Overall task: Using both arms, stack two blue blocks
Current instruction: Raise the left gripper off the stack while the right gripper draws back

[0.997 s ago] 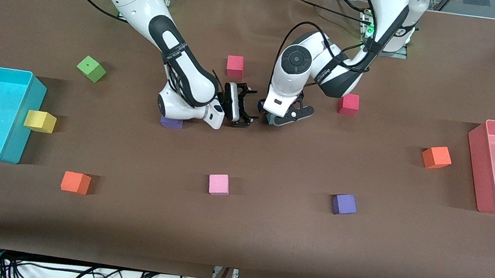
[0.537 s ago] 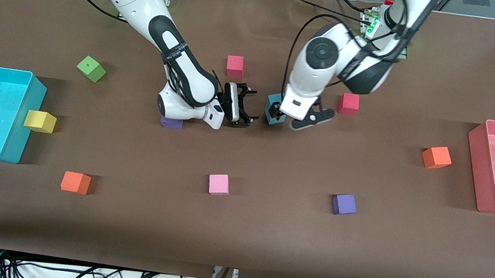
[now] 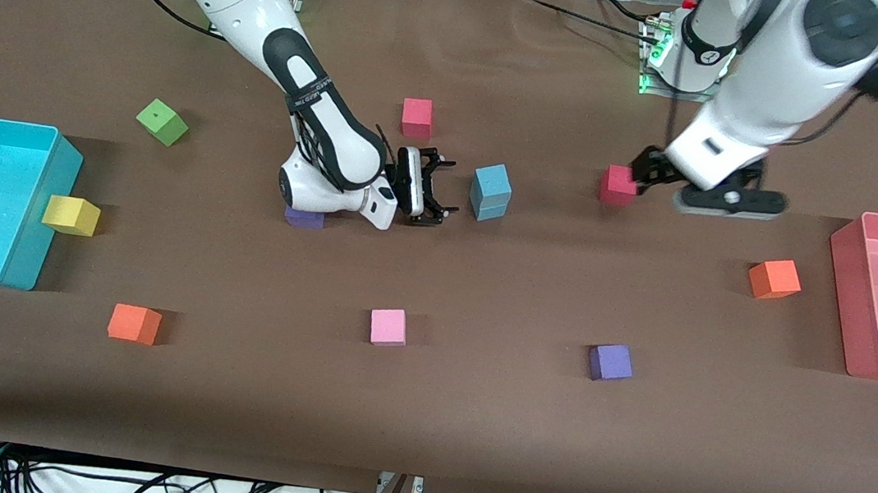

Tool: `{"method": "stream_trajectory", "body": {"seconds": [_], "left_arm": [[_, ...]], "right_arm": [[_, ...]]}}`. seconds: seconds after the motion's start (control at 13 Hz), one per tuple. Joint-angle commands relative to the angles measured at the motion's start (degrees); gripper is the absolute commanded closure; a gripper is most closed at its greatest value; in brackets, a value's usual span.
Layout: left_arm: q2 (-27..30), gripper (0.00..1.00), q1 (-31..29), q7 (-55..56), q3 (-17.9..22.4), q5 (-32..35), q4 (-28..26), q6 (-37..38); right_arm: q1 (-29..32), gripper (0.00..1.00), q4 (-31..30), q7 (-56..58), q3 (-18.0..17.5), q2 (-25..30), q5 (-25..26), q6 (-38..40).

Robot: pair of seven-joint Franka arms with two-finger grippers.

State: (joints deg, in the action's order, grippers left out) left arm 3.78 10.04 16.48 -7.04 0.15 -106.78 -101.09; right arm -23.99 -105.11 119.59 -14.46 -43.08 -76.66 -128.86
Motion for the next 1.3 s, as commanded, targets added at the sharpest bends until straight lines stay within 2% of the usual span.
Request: {"method": "stream_trajectory", "body": {"seconds": [0.0, 0.38, 0.46, 0.61, 0.77, 1.0, 1.23], "left_arm": [[3.86, 0.00, -0.37, -11.79, 4.56, -0.32, -1.23, 2.48], [3.16, 0.00, -1.60, -11.91, 5.01, 0.20, 1.40, 5.29], [3.16, 0.00, -1.69, -11.82, 5.01, 0.20, 1.40, 5.29], [3.07, 0.00, -3.69, -12.00, 5.01, -0.06, 1.58, 5.29], [3.07, 0.00, -4.68, -11.91, 5.01, -0.15, 1.75, 5.29], [3.16, 0.00, -4.94, -11.82, 5.01, -0.15, 1.84, 6.35], [2.99, 0.00, -4.94, -11.74, 5.01, -0.15, 3.07, 6.52]], "right_arm": [[1.40, 0.00, -0.01, 0.21, -0.48, 1.41, -0.68, 0.54], [1.67, 0.00, -0.01, 0.21, 0.40, 2.47, 0.28, 1.24], [1.67, 0.00, -0.01, 0.12, 1.44, 2.91, 1.59, 2.29], [1.67, 0.00, 0.25, -1.98, 5.38, 5.01, 5.54, 7.89], [1.67, 0.00, 1.13, -4.70, 11.70, 7.03, 8.71, 19.99], [2.19, 0.00, 6.74, -6.29, 20.41, 7.13, 11.53, 37.05], [3.95, 0.00, 13.59, -11.11, 25.96, 6.78, 16.00, 49.54]]}}
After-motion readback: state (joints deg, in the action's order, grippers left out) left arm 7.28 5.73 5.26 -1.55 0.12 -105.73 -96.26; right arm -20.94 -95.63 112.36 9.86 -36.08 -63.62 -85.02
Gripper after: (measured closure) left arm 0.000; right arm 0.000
